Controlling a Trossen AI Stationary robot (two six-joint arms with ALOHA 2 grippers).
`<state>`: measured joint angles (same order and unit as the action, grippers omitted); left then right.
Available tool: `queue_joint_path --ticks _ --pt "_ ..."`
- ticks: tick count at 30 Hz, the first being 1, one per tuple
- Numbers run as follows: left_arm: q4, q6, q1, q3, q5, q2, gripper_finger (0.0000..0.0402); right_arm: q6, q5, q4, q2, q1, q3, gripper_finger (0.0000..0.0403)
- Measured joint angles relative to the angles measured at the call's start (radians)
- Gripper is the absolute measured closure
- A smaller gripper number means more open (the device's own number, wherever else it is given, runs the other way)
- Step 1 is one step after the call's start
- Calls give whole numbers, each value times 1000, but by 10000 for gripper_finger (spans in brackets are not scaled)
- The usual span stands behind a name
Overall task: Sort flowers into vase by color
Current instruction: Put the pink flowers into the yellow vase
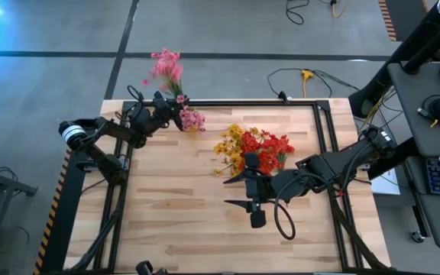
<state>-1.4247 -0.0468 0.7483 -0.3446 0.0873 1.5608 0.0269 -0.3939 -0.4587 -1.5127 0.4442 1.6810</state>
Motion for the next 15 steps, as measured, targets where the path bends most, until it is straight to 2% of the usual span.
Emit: queue_joint_path --ticks 6,15 --pt "14 -1 0 1 0 0 311 0 0 0 0 0 0 183" --pt "23 -23 -1 12 35 -1 291 0 0 0 0 0 0 183"
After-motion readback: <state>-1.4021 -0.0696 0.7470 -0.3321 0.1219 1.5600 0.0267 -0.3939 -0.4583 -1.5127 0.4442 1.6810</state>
